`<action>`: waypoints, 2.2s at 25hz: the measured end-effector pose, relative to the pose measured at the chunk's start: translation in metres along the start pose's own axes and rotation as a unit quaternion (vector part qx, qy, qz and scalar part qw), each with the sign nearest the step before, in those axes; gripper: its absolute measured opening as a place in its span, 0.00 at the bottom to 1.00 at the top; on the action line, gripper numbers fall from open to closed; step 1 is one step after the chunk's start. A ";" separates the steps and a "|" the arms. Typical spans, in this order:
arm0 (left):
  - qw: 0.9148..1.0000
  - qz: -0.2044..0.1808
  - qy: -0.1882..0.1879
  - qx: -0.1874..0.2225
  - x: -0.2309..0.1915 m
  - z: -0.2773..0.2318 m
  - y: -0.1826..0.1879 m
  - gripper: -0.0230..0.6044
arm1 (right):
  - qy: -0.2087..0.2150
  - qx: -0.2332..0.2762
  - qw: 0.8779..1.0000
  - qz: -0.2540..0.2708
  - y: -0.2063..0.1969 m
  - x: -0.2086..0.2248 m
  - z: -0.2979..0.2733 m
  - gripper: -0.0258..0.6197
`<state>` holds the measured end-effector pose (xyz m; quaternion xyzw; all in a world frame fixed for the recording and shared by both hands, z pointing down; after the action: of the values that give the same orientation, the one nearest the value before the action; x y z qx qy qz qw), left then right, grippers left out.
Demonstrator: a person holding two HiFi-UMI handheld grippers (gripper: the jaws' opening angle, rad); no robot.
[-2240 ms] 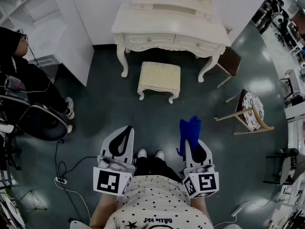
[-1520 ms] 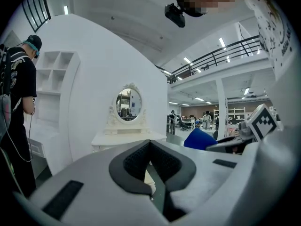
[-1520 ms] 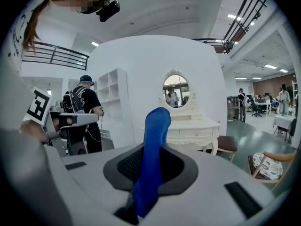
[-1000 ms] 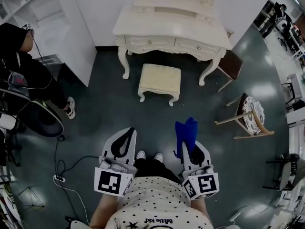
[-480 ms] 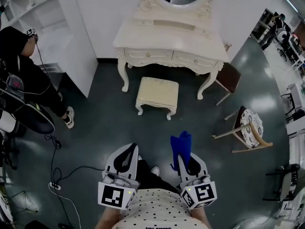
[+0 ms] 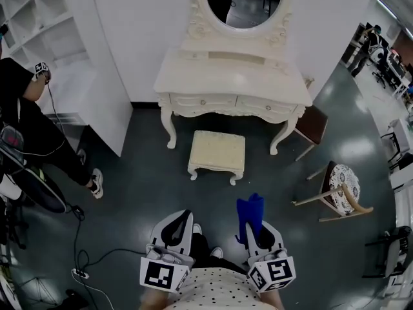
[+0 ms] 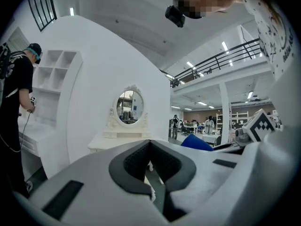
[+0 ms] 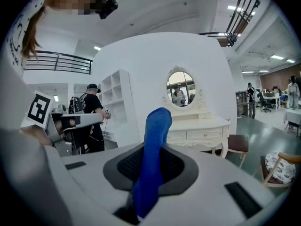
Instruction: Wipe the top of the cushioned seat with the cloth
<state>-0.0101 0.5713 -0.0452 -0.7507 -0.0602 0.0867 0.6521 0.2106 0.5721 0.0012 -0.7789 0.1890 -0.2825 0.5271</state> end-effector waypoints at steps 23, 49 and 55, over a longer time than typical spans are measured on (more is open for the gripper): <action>0.999 0.017 -0.002 0.041 -0.139 -0.125 0.032 0.03 | -0.013 -0.007 1.000 -0.014 0.036 0.018 -0.138 0.15; 0.999 0.005 0.010 0.031 -0.078 -0.266 0.025 0.03 | 0.018 -0.017 1.000 -0.002 0.081 0.168 -0.209 0.15; 1.000 0.002 0.000 0.016 -0.081 -0.284 0.024 0.03 | 0.013 -0.020 1.000 -0.018 0.083 0.176 -0.222 0.15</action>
<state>-0.0307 0.2763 -0.0262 -0.7402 -0.0569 0.0889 0.6641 0.2040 0.2782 0.0301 -0.7888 0.1877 -0.2985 0.5034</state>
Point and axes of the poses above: the fingertips, and each gripper's own axes: z backward along the fingers, x to its right, y out of its top, the point moved 7 cm from there along z, backward along the fingers, and after that the axes turned 11 degrees about y, right-handed, at the moved point
